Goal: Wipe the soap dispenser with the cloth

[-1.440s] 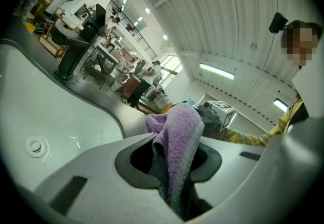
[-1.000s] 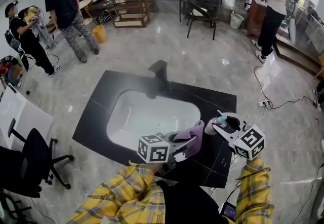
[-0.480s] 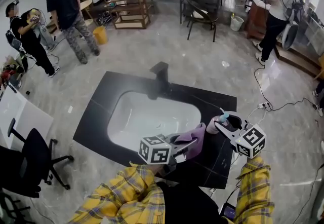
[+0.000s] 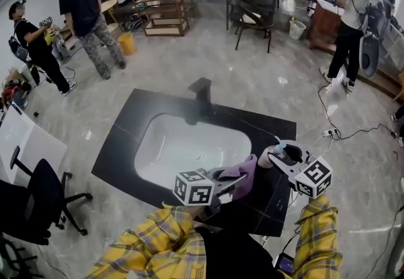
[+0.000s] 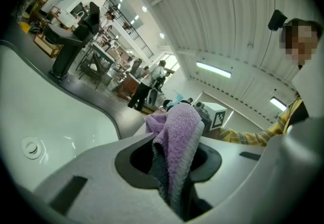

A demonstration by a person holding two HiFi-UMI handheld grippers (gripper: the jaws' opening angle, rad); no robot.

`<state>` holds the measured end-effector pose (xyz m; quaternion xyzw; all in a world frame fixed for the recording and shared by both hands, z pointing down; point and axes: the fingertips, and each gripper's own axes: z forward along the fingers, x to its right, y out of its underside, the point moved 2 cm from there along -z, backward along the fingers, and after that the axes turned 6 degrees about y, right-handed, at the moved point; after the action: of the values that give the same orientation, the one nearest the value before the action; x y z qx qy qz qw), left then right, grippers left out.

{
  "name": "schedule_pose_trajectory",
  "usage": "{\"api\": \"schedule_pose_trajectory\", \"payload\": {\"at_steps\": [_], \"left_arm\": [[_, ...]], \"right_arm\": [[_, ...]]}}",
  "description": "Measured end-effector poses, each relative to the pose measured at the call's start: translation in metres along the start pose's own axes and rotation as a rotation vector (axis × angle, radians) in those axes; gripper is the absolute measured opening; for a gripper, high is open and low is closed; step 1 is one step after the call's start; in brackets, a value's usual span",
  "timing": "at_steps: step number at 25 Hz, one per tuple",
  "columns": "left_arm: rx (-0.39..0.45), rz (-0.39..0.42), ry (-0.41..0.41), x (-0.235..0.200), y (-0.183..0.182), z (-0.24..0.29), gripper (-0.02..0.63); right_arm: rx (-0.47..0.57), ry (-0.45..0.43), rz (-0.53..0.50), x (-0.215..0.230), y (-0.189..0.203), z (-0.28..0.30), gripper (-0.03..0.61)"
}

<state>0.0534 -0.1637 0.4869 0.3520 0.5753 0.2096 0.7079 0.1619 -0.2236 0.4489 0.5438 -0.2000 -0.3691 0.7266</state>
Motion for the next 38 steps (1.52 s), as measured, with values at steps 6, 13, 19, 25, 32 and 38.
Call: {"api": "schedule_pose_trajectory", "payload": {"at_steps": [6, 13, 19, 25, 32, 38], "left_arm": [[0.005, 0.002, 0.003, -0.001, 0.0, 0.003, 0.087], [0.01, -0.001, 0.008, 0.001, -0.002, -0.003, 0.089], [0.013, -0.002, 0.02, 0.001, -0.003, -0.006, 0.088], [-0.001, 0.011, 0.049, 0.01, -0.006, -0.005, 0.088], [-0.017, 0.063, 0.036, 0.017, -0.004, -0.012, 0.087], [-0.039, 0.116, 0.029, 0.025, 0.007, -0.021, 0.088]], "right_arm": [[0.005, -0.022, 0.015, -0.003, 0.001, -0.001, 0.214], [0.047, 0.061, 0.061, 0.0, -0.003, -0.014, 0.232], [0.072, 0.17, 0.092, 0.003, -0.001, -0.036, 0.232], [0.076, 0.26, 0.103, -0.003, -0.003, -0.06, 0.232], [0.059, 0.368, 0.13, -0.023, -0.001, -0.087, 0.229], [0.055, 0.447, 0.228, -0.05, 0.018, -0.095, 0.202]]}}
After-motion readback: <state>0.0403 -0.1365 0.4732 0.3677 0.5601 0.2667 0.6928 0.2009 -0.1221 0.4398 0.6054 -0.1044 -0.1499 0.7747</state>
